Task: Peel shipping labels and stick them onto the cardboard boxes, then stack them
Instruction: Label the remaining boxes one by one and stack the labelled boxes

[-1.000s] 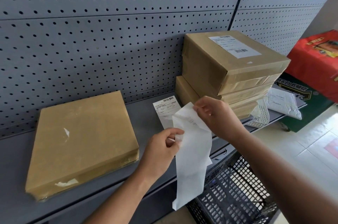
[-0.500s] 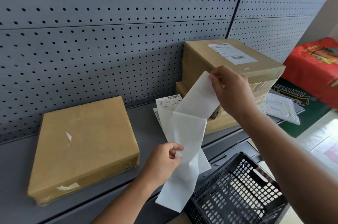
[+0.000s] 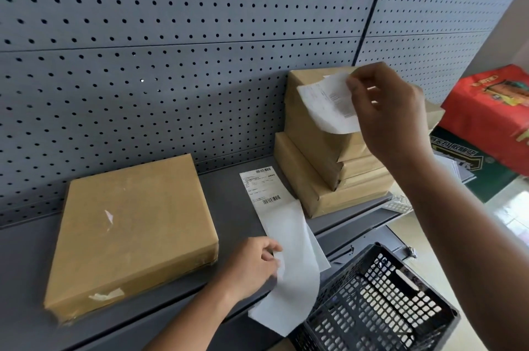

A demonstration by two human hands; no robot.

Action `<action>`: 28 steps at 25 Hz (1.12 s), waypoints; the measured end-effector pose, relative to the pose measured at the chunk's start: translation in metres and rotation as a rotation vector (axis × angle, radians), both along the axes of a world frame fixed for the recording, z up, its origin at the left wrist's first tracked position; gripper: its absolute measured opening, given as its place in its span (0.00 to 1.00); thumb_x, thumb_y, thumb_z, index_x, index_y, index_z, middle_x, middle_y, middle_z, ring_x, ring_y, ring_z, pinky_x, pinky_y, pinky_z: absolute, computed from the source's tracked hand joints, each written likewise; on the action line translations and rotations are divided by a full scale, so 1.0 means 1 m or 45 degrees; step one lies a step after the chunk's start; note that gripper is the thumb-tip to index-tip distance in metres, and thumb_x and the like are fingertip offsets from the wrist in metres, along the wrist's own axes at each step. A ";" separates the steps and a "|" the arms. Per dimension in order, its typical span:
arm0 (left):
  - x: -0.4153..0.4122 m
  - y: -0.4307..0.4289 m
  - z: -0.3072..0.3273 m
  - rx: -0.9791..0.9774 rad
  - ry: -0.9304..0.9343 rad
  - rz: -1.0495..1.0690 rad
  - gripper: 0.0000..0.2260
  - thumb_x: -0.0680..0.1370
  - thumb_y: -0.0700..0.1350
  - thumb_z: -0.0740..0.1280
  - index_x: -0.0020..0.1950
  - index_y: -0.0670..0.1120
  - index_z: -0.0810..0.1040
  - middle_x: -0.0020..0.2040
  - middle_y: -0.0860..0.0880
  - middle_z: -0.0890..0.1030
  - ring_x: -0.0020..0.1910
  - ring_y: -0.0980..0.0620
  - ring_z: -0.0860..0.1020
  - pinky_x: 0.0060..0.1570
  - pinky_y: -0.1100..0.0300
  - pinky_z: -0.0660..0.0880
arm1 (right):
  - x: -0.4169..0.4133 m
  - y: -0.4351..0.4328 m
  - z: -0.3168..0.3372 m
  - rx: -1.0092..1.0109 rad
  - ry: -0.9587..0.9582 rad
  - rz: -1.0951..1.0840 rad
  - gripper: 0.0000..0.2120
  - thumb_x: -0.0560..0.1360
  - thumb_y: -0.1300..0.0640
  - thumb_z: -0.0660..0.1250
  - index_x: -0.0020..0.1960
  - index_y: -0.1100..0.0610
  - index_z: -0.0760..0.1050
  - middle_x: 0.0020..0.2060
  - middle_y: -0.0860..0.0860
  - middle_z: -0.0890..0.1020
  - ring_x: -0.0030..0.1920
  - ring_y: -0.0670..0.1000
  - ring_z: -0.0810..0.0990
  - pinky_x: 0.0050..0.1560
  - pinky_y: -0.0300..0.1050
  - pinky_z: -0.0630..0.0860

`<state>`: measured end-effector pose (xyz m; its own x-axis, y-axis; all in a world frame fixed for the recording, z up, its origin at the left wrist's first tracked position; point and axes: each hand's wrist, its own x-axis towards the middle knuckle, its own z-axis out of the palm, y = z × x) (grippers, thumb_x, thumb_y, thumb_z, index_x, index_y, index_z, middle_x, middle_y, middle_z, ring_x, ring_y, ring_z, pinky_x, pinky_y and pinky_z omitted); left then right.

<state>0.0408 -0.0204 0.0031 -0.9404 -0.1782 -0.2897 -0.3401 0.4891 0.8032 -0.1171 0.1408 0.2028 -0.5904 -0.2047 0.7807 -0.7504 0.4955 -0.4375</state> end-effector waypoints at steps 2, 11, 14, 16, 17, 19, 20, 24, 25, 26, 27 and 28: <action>0.003 -0.004 0.012 -0.072 0.041 -0.008 0.13 0.80 0.53 0.67 0.63 0.53 0.82 0.49 0.54 0.87 0.45 0.60 0.85 0.55 0.56 0.82 | 0.013 -0.003 0.001 0.011 0.019 0.072 0.05 0.80 0.59 0.66 0.50 0.60 0.79 0.39 0.46 0.80 0.41 0.44 0.79 0.41 0.31 0.75; 0.033 -0.057 0.125 1.052 0.493 0.489 0.27 0.78 0.62 0.61 0.60 0.40 0.80 0.53 0.39 0.86 0.51 0.41 0.86 0.53 0.47 0.83 | 0.094 -0.051 -0.046 0.305 0.157 0.640 0.11 0.83 0.55 0.63 0.51 0.60 0.81 0.44 0.50 0.83 0.42 0.52 0.83 0.39 0.51 0.79; 0.052 -0.076 0.128 0.966 0.555 0.626 0.15 0.82 0.50 0.65 0.58 0.39 0.81 0.51 0.38 0.86 0.44 0.47 0.85 0.48 0.51 0.83 | 0.114 -0.078 -0.068 0.476 0.101 0.798 0.08 0.83 0.54 0.64 0.54 0.56 0.80 0.48 0.47 0.82 0.42 0.52 0.83 0.35 0.52 0.79; 0.065 -0.086 0.123 0.828 0.566 0.723 0.10 0.82 0.45 0.65 0.56 0.40 0.81 0.49 0.41 0.87 0.41 0.49 0.83 0.45 0.53 0.81 | 0.122 -0.094 -0.079 0.579 0.060 0.887 0.08 0.82 0.52 0.64 0.56 0.53 0.79 0.51 0.45 0.81 0.44 0.51 0.83 0.35 0.51 0.80; 0.072 -0.092 0.120 0.781 0.570 0.765 0.09 0.83 0.44 0.65 0.54 0.41 0.82 0.48 0.43 0.88 0.41 0.50 0.83 0.45 0.52 0.81 | 0.124 -0.101 -0.083 0.625 0.027 0.932 0.09 0.82 0.50 0.64 0.57 0.52 0.79 0.53 0.43 0.81 0.46 0.49 0.83 0.37 0.50 0.81; 0.084 -0.103 0.114 0.731 0.577 0.883 0.08 0.82 0.43 0.65 0.52 0.41 0.82 0.47 0.44 0.88 0.41 0.49 0.84 0.45 0.51 0.80 | 0.125 -0.113 -0.086 0.664 -0.117 1.037 0.14 0.80 0.44 0.64 0.60 0.49 0.78 0.57 0.39 0.79 0.52 0.45 0.82 0.46 0.46 0.81; 0.089 -0.110 0.112 0.710 0.579 0.958 0.08 0.82 0.43 0.65 0.51 0.42 0.82 0.46 0.45 0.88 0.41 0.49 0.84 0.46 0.50 0.79 | 0.126 -0.118 -0.086 0.627 -0.213 1.086 0.16 0.79 0.42 0.65 0.61 0.49 0.78 0.58 0.38 0.78 0.56 0.43 0.80 0.52 0.42 0.80; 0.105 -0.135 0.105 0.770 0.589 1.151 0.07 0.81 0.42 0.66 0.47 0.45 0.83 0.46 0.48 0.89 0.45 0.51 0.86 0.51 0.49 0.79 | 0.117 -0.147 -0.091 0.149 -0.758 0.861 0.07 0.78 0.50 0.68 0.56 0.44 0.79 0.50 0.40 0.83 0.54 0.41 0.81 0.55 0.37 0.76; 0.107 -0.140 0.104 0.778 0.591 1.164 0.07 0.81 0.42 0.66 0.47 0.45 0.83 0.46 0.48 0.89 0.45 0.51 0.86 0.49 0.51 0.79 | 0.113 -0.158 -0.095 0.109 -1.042 0.859 0.07 0.79 0.50 0.68 0.55 0.44 0.80 0.49 0.41 0.85 0.51 0.43 0.83 0.54 0.40 0.78; 0.108 -0.143 0.102 0.777 0.590 1.165 0.07 0.81 0.42 0.66 0.47 0.45 0.83 0.46 0.48 0.89 0.45 0.51 0.87 0.48 0.52 0.80 | 0.109 -0.167 -0.100 0.113 -1.297 0.891 0.07 0.79 0.50 0.67 0.55 0.46 0.81 0.49 0.43 0.86 0.50 0.45 0.84 0.52 0.44 0.80; 0.108 -0.147 0.100 0.769 0.585 1.163 0.06 0.81 0.42 0.66 0.48 0.44 0.83 0.47 0.48 0.89 0.46 0.50 0.87 0.47 0.53 0.80 | 0.106 -0.176 -0.106 0.127 -1.459 0.912 0.09 0.80 0.49 0.66 0.55 0.49 0.83 0.48 0.46 0.87 0.48 0.49 0.84 0.51 0.47 0.80; 0.108 -0.149 0.098 0.763 0.583 1.161 0.06 0.81 0.42 0.67 0.48 0.44 0.82 0.47 0.48 0.89 0.48 0.49 0.87 0.48 0.51 0.79 | 0.103 -0.183 -0.111 0.125 -1.548 0.916 0.10 0.80 0.49 0.66 0.53 0.52 0.84 0.48 0.50 0.87 0.46 0.51 0.84 0.48 0.48 0.80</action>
<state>0.1485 -0.1696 0.1009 -0.5739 -0.7875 -0.2248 0.0107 -0.2817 0.9594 -0.0142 -0.0418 0.0919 -0.6191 -0.7675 -0.1663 -0.0339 0.2377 -0.9708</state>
